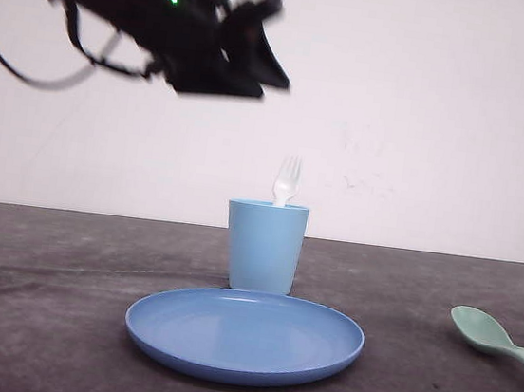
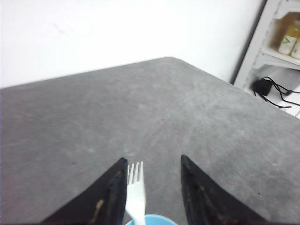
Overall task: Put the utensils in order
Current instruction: 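Lower the fork into the cup and open the left gripper, then lower the right gripper onto the mint-green spoon and grasp it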
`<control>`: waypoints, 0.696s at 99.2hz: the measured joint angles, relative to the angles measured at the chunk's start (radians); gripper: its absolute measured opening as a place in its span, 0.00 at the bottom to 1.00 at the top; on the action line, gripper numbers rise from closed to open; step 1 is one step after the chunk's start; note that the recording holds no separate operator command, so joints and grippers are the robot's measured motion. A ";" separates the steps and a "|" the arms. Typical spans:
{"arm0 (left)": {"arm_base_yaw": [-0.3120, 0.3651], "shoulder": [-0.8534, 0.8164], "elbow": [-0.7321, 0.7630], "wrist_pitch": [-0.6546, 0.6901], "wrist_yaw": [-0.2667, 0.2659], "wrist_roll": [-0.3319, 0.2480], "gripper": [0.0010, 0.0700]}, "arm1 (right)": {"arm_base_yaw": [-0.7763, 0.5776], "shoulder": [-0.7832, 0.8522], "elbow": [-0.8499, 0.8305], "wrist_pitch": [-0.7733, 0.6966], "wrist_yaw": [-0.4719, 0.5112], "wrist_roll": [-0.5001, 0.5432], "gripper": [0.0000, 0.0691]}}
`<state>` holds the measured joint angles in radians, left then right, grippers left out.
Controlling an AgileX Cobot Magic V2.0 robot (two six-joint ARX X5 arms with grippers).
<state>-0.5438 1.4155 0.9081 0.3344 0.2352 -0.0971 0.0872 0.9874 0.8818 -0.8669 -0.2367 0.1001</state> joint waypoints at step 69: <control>0.415 -0.535 0.000 -0.861 -0.087 0.039 0.27 | 0.149 0.357 0.000 0.156 -0.051 -0.015 0.98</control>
<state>-0.1291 0.8803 0.9081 -0.5262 0.1482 -0.0586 0.2363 1.3445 0.8814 -0.7109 -0.2882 0.0849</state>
